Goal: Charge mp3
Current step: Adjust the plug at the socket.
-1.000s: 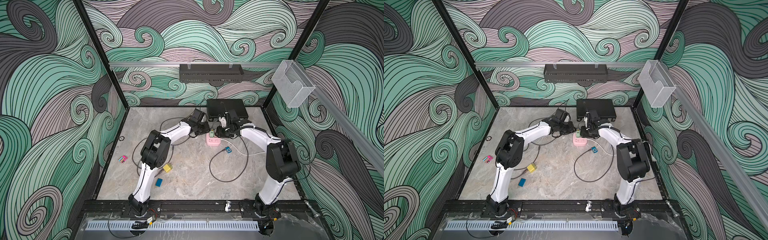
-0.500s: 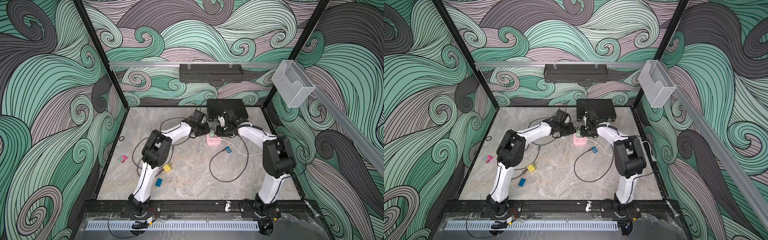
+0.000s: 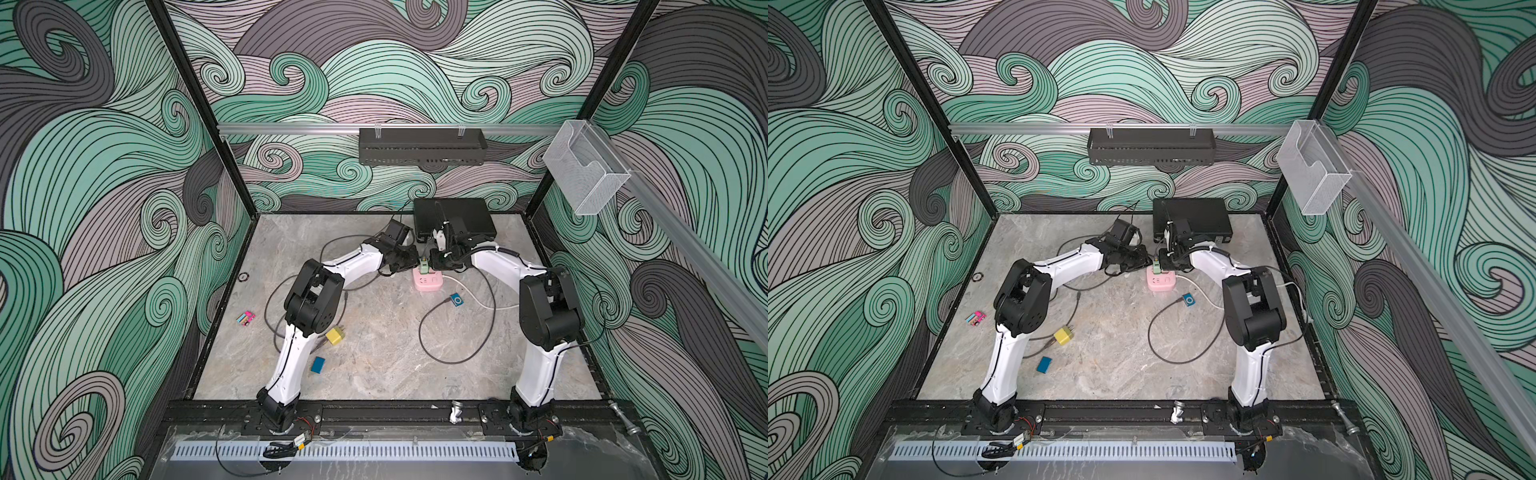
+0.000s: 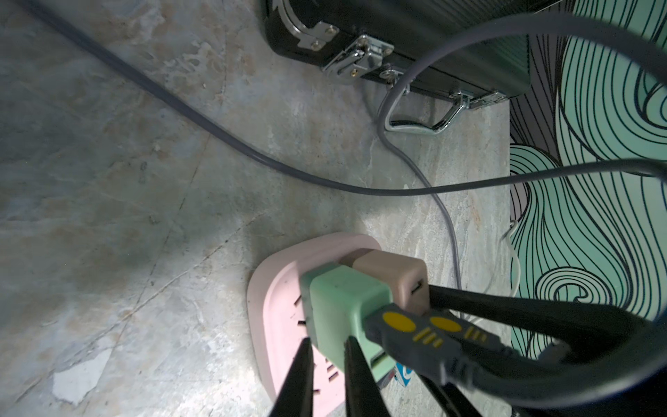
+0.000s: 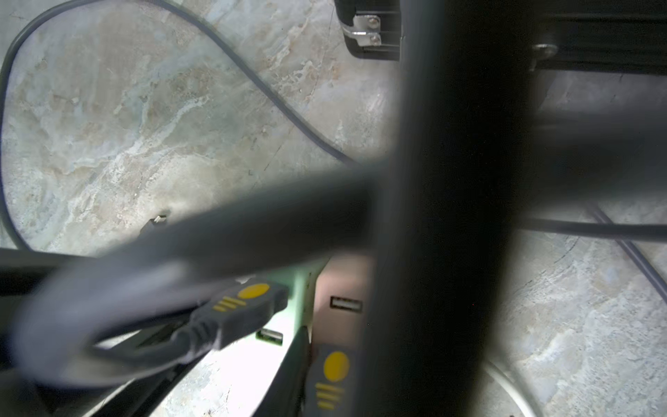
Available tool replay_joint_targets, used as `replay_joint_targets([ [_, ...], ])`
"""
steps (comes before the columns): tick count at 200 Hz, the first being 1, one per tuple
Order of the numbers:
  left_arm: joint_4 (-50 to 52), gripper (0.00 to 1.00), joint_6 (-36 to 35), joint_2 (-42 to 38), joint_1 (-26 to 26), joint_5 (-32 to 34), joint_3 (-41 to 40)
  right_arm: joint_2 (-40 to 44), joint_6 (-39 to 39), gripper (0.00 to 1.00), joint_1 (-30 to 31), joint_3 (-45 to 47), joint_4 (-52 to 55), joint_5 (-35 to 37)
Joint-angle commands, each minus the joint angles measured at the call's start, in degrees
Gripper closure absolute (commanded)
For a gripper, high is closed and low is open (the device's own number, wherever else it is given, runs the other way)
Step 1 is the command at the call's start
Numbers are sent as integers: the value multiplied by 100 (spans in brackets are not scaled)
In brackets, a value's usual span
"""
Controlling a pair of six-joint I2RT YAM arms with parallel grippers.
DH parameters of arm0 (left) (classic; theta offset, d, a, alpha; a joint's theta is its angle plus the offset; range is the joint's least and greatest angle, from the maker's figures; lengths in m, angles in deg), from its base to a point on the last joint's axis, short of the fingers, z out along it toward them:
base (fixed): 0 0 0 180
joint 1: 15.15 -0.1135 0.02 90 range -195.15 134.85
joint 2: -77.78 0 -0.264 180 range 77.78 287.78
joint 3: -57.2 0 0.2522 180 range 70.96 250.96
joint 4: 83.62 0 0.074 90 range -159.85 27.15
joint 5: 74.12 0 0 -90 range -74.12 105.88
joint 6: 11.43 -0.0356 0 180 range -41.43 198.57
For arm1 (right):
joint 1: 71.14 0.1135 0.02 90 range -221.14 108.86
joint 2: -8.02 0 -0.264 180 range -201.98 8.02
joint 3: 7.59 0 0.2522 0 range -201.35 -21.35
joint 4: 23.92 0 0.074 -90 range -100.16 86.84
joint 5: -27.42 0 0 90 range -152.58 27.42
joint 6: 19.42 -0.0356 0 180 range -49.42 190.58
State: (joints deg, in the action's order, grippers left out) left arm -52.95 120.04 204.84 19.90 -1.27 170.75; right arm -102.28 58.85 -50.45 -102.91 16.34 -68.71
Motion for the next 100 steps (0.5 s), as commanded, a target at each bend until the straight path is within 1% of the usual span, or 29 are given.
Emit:
replay_joint_targets([
  [1, 78, 84, -121, 151, 63, -184, 268, -163, 164, 75, 205, 24, 153, -46],
  [29, 100, 85, -140, 169, 107, -192, 306, -32, 89, 77, 277, 130, 108, -94],
  [48, 85, 85, -137, 178, 142, -193, 326, 12, 15, 82, 309, 167, 98, -234],
  [60, 85, 85, -131, 187, 167, -190, 350, -21, 19, 82, 347, 162, 153, -361],
  [77, 94, 85, -139, 198, 211, -184, 376, -96, 63, 75, 458, 125, 264, -443],
  [91, 119, 86, -140, 205, 243, -175, 392, -95, 91, 62, 571, 125, 316, -425],
  [100, 128, 86, -148, 194, 257, -158, 392, -41, 84, 60, 619, 171, 291, -412],
])
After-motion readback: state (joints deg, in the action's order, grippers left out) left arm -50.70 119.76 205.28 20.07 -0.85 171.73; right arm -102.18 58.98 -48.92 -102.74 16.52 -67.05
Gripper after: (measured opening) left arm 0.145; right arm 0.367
